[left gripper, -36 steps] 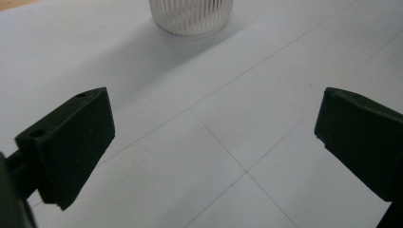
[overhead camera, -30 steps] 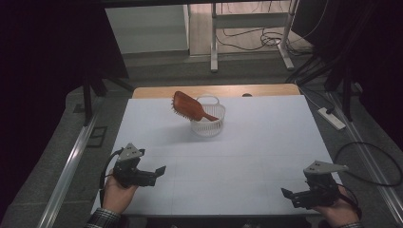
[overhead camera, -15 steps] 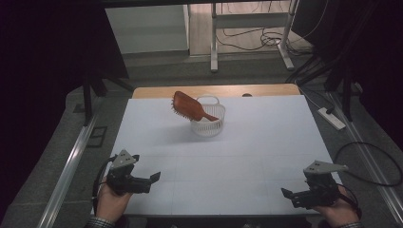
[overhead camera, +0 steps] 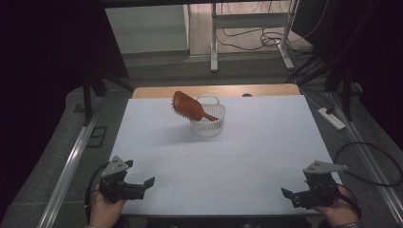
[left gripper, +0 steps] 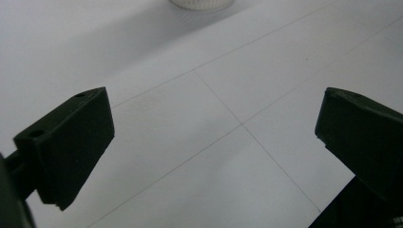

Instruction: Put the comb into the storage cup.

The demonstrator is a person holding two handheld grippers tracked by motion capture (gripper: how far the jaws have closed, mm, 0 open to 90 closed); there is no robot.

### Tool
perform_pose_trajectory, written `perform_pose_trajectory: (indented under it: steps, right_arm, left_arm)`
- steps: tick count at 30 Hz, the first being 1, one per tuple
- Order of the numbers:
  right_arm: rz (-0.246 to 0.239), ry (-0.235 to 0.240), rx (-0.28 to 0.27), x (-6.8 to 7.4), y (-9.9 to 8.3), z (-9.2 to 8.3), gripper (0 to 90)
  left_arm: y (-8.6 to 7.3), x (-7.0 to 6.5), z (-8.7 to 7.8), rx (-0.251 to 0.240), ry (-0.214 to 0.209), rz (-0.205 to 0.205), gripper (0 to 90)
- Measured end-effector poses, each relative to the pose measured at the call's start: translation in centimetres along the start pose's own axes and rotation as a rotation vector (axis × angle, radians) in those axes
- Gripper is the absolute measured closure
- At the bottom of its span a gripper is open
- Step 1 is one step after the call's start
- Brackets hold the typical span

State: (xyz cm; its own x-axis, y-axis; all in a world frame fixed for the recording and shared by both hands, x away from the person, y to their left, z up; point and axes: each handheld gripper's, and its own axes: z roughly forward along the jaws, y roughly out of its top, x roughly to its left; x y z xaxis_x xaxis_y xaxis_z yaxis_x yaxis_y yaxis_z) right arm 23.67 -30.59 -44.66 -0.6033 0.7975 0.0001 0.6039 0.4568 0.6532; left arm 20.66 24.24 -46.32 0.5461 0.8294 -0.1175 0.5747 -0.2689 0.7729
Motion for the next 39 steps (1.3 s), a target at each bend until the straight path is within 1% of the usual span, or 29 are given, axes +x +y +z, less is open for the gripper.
perform_pose_trajectory:
  steps: [14,19,21,24,28,30,33,36,39]
  right_arm:
    - [-0.006,-0.005,0.006,0.1,0.0,0.1,0.0]
    - [-0.006,-0.007,0.005,0.1,0.0,0.1,0.0]
    - [-0.007,-0.007,0.005,0.1,0.0,0.1,0.0]
    - [-0.009,-0.007,0.006,0.1,0.0,0.1,0.0]
    - [-0.011,-0.007,0.009,0.1,0.1,0.1,0.0]
    - [-0.011,-0.007,0.009,0.1,0.1,0.1,0.0]
    - [-0.008,-0.011,0.005,0.2,0.1,0.0,0.0]
    - [-0.007,-0.012,0.003,0.2,0.1,0.0,0.0]
    - [-0.011,-0.012,0.005,0.1,0.0,0.1,0.0]
  left_arm:
    - [-1.1,-0.6,-0.8,0.013,0.001,0.005,0.0]
    - [-1.2,-0.9,-1.1,0.01,0.015,0.016,0.0]
    - [-1.2,-1.1,-1.1,0.019,0.027,0.028,0.0]
    - [-1.3,-1.1,-1.1,0.02,0.03,0.033,0.2]
    - [-1.2,-1.3,-1.0,0.045,0.035,0.032,0.4]
    - [-1.2,-1.3,-1.0,0.052,0.039,0.039,0.4]
    - [-1.2,-1.7,-0.8,0.077,0.053,0.062,0.4]
    - [-1.1,-1.9,-0.6,0.098,0.057,0.082,0.6]
    - [-1.0,-2.0,-0.6,0.103,0.057,0.085,0.6]
